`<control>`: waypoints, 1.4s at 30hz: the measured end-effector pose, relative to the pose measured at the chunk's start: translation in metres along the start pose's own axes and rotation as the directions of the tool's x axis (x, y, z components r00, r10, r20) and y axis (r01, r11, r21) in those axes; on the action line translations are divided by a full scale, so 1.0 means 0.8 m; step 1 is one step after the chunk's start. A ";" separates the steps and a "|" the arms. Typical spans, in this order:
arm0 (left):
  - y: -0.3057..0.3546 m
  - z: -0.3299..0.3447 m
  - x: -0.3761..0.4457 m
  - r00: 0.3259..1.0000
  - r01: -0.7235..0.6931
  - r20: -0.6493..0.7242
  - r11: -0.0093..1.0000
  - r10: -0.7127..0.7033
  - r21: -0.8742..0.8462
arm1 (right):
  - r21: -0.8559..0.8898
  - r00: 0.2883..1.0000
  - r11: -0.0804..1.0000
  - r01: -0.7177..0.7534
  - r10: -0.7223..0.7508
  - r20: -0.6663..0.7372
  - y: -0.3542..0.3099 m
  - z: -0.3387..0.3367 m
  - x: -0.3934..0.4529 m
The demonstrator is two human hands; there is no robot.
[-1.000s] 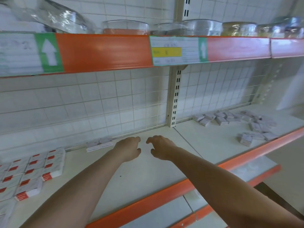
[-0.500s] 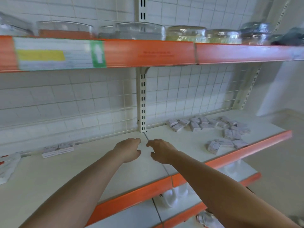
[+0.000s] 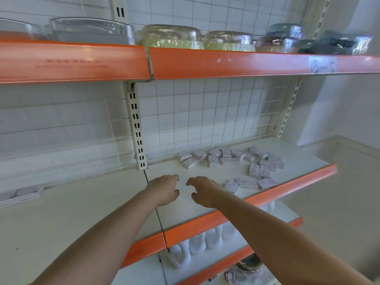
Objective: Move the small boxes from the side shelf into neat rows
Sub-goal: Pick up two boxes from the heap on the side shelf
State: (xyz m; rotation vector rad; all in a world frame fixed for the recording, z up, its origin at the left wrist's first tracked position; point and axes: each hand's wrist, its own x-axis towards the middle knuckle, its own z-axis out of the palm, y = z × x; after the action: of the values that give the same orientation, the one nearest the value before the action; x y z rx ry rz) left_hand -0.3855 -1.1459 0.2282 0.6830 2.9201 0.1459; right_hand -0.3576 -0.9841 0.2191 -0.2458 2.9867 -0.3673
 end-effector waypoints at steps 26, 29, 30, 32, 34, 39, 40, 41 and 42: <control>0.094 0.011 0.167 0.982 -0.186 -0.022 0.980 0.188 0.074 | 0.061 0.975 0.974 -0.220 0.222 -0.032 0.141 -0.026 0.013; 0.100 0.020 0.183 0.990 -0.131 -0.034 0.989 0.133 0.063 | 0.059 0.982 0.980 -0.188 0.189 -0.006 0.150 -0.027 0.014; 0.103 0.023 0.188 0.994 -0.105 -0.037 0.993 0.107 0.063 | 0.046 0.985 0.984 -0.170 0.170 0.009 0.153 -0.027 0.014; 0.111 0.029 0.194 0.998 -0.048 -0.042 0.997 0.051 0.068 | -0.008 0.992 0.993 -0.117 0.117 0.039 0.160 -0.028 0.014; 0.119 0.030 0.200 0.999 0.003 -0.044 0.998 -0.001 0.063 | -0.076 0.997 0.996 -0.048 0.053 0.063 0.164 -0.031 0.012; 0.137 0.033 0.220 0.985 0.153 -0.087 0.986 -0.148 0.058 | -0.140 0.992 0.984 0.112 -0.104 0.065 0.180 -0.036 0.007; 0.142 0.035 0.225 0.980 0.184 -0.092 0.981 -0.179 0.053 | -0.133 0.990 0.982 0.135 -0.127 0.069 0.184 -0.037 0.007; 0.146 0.036 0.229 0.973 0.212 -0.099 0.976 -0.207 0.051 | -0.120 0.986 0.980 0.156 -0.148 0.071 0.188 -0.039 0.007; 0.150 0.039 0.234 0.967 0.235 -0.113 0.971 -0.228 0.049 | -0.107 0.983 0.978 0.176 -0.169 0.072 0.192 -0.041 0.007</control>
State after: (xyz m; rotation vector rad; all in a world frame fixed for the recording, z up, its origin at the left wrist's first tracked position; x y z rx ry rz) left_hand -0.4947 -0.9529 0.1918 0.3457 3.0898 0.0676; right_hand -0.3897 -0.8304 0.2114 -0.5213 2.9356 -0.2027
